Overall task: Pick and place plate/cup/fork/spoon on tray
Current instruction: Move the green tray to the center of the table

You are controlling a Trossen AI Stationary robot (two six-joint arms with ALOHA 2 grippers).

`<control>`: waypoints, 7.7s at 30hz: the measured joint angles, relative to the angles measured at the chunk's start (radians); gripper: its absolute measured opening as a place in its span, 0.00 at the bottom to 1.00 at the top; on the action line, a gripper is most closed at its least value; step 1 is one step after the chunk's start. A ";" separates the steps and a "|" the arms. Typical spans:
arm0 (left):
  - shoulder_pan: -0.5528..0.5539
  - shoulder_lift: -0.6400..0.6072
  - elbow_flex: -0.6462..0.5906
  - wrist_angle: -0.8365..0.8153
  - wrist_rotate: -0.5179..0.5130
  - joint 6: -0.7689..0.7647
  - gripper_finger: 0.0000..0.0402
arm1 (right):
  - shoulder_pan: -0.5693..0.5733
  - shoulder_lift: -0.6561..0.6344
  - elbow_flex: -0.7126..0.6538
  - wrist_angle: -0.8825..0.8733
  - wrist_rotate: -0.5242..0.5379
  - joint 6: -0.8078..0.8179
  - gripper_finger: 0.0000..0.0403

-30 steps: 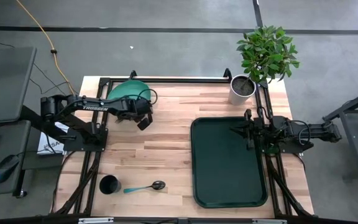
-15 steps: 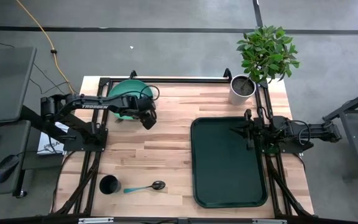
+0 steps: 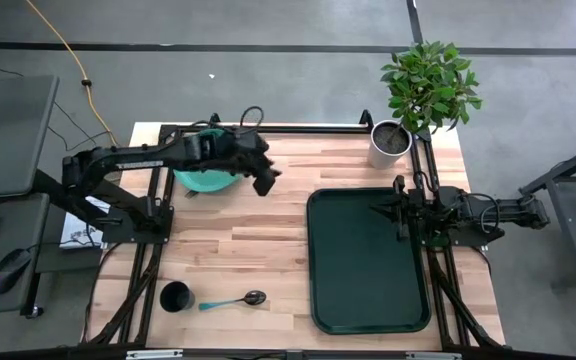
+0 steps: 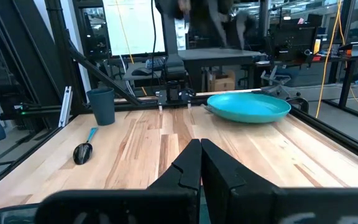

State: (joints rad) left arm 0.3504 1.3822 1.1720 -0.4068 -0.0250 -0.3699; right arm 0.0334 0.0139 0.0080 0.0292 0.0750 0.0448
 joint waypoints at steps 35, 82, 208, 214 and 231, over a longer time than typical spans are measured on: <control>-0.109 -0.471 -0.634 0.994 0.023 -0.133 0.47 | 0.000 0.294 0.158 0.542 0.279 0.568 0.00; -0.101 -0.500 -0.634 0.980 0.024 -0.125 0.47 | 0.373 1.041 0.497 -0.736 -0.105 1.655 0.24; -0.104 -0.205 -0.340 0.469 -0.021 -0.062 0.45 | 0.182 1.323 0.789 -0.821 0.089 0.344 0.00; -0.104 0.038 -0.199 0.137 0.055 0.151 0.25 | 0.241 1.200 0.791 -0.836 0.075 0.638 0.00; -0.117 0.412 -0.197 0.064 0.062 0.373 0.00 | 0.381 1.272 0.478 -0.235 0.079 1.266 0.00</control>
State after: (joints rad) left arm 0.2329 1.7943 0.9752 -0.3425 0.0368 0.0031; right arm 0.4147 1.2857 0.4863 -0.2060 0.1544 1.3109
